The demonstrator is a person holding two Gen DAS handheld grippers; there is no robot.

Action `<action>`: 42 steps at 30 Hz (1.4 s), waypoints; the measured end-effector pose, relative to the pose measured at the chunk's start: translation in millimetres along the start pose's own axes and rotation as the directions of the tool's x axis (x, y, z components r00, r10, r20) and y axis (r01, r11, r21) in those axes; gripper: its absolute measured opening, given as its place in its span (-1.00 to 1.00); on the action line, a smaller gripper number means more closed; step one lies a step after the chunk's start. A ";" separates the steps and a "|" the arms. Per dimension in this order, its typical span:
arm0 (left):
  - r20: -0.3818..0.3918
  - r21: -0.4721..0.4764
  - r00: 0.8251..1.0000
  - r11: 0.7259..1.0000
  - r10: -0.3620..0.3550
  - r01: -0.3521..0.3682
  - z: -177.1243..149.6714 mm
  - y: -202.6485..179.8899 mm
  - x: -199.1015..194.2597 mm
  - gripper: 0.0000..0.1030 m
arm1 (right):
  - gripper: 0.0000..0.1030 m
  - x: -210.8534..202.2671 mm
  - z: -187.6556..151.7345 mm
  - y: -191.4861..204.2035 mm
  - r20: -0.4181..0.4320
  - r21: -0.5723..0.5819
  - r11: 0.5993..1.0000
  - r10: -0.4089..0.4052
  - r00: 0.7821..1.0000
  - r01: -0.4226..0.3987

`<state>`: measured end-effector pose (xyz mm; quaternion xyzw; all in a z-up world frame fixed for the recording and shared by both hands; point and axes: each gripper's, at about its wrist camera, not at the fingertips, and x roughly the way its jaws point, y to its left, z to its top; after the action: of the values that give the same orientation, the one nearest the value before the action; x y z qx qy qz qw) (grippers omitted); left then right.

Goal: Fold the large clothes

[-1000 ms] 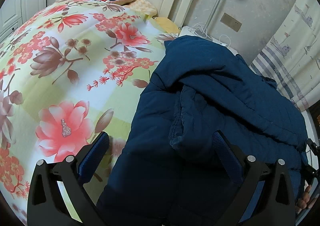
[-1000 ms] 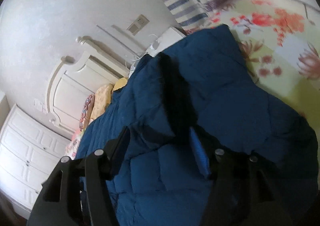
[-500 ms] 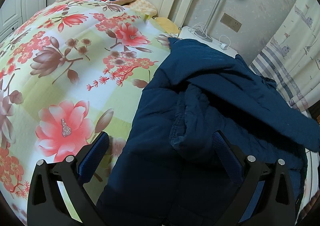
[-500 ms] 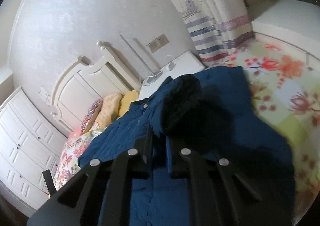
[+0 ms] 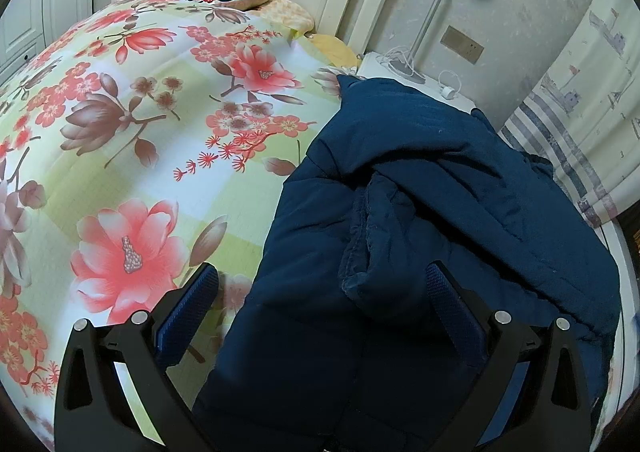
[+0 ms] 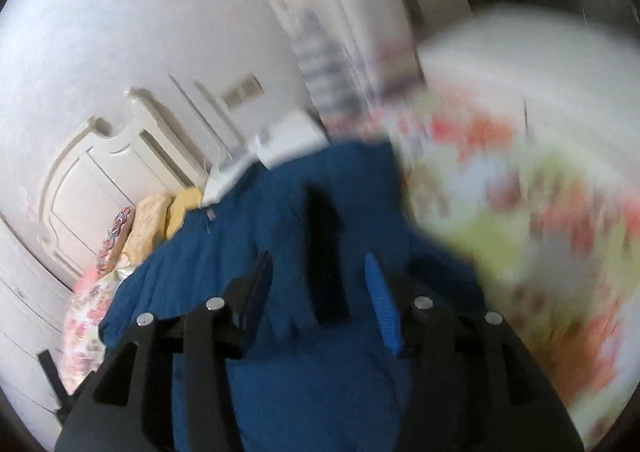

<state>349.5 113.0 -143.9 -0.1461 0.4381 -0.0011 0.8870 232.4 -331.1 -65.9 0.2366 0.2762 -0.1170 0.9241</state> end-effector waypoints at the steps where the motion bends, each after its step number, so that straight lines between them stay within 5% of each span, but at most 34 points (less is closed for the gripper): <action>1: 0.000 -0.001 1.000 1.000 0.000 0.000 -0.1 0.0 0.0 0.91 | -0.06 6.6 8.0 17.7 -0.005 -0.080 0.997 0.010 1.000 -0.010; 6: 0.006 -0.011 1.000 1.000 -0.013 0.013 -0.9 -0.3 -0.8 0.91 | -0.06 60.1 10.7 62.4 -0.095 -0.320 0.946 -0.086 0.992 0.051; 9: 0.019 -0.030 0.999 0.999 -0.028 0.028 -1.6 3.1 -3.6 0.91 | -0.05 99.4 -16.0 55.6 -0.197 -0.396 0.911 -0.204 0.959 0.112; 12: 0.147 -0.103 0.989 0.994 -0.012 0.027 5.9 8.8 -32.8 0.91 | -0.02 98.8 -33.3 49.5 -0.142 -0.409 0.907 -0.170 0.975 0.099; 15: 0.210 -0.068 0.975 0.993 -0.080 0.096 25.2 -10.5 -55.2 0.91 | 0.00 100.6 -35.8 49.0 -0.142 -0.415 0.904 -0.178 0.974 0.105; 19: 0.139 0.119 0.983 0.987 -0.124 0.108 53.4 -79.5 -47.1 0.91 | 0.01 103.1 -37.3 48.8 -0.145 -0.408 0.908 -0.170 0.975 0.097; 23: 0.062 0.250 0.997 0.968 -0.034 0.018 46.6 -126.6 1.4 0.91 | 0.02 104.8 -34.2 45.0 -0.154 -0.382 0.921 -0.144 0.978 0.075; 25: -0.012 0.314 0.997 0.947 0.078 -0.070 28.5 -136.1 38.4 0.91 | 0.03 103.9 -34.2 44.6 -0.154 -0.378 0.923 -0.138 0.978 0.071; 28: 0.069 0.393 0.990 0.909 0.124 -0.141 12.7 -146.5 40.6 0.91 | 0.05 102.9 -34.5 45.1 -0.156 -0.376 0.924 -0.134 0.979 0.066; 32: 0.095 0.364 0.994 0.928 0.050 -0.081 43.6 -152.6 15.7 0.91 | 0.07 103.1 -33.4 43.5 -0.163 -0.362 0.931 -0.119 0.979 0.052; 34: 0.152 0.365 0.985 0.922 0.081 -0.132 67.6 -160.5 16.6 0.91 | 0.08 103.3 -32.9 42.2 -0.165 -0.357 0.933 -0.111 0.980 0.046; 39: -0.054 0.344 0.983 0.927 0.176 -0.147 97.0 -157.7 94.6 0.91 | 0.09 103.6 -32.4 41.0 -0.169 -0.351 0.936 -0.101 0.980 0.036; 42: -0.059 0.346 0.983 0.927 0.174 -0.144 93.1 -154.7 100.3 0.91 | 0.10 104.1 -31.3 38.9 -0.172 -0.347 0.938 -0.090 0.981 0.025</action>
<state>503.2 -24.1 -128.1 0.0458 0.4804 -0.0114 0.8758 317.1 -290.8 -133.3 0.0738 0.3838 -0.0717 0.9176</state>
